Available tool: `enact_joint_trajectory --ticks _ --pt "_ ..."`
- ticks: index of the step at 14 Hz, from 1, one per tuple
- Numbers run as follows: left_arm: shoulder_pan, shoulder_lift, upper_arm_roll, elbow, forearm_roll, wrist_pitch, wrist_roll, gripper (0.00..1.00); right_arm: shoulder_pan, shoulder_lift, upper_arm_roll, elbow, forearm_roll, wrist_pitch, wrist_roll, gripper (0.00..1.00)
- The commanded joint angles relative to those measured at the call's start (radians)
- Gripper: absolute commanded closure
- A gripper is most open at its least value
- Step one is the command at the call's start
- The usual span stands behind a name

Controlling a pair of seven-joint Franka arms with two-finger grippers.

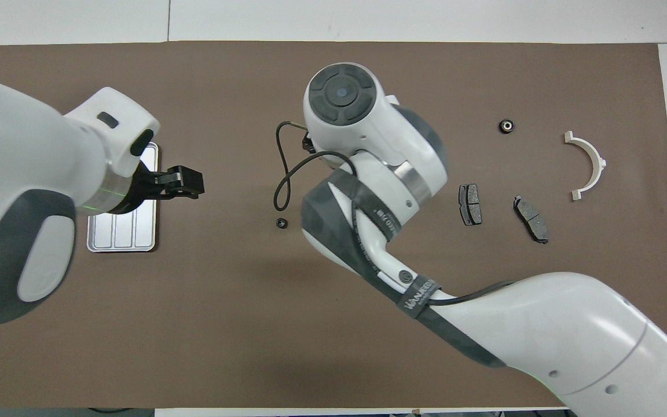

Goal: Pick bearing gear from pile to tray

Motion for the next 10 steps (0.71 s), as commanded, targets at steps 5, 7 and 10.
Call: enact_joint_trajectory --ticks 5,7,10 --pt "-0.109 0.165 0.015 -0.072 0.003 0.277 -0.195 0.00 -0.297 -0.061 0.015 -0.035 0.021 -0.047 -0.645 0.00" --pt "-0.182 0.266 0.018 -0.066 0.013 0.343 -0.342 0.00 -0.354 -0.061 0.015 -0.046 0.021 -0.028 -0.728 0.00" --pt "-0.187 0.294 0.015 -0.117 0.014 0.401 -0.378 0.00 -0.440 -0.062 0.014 -0.130 0.018 0.067 -0.742 0.00"
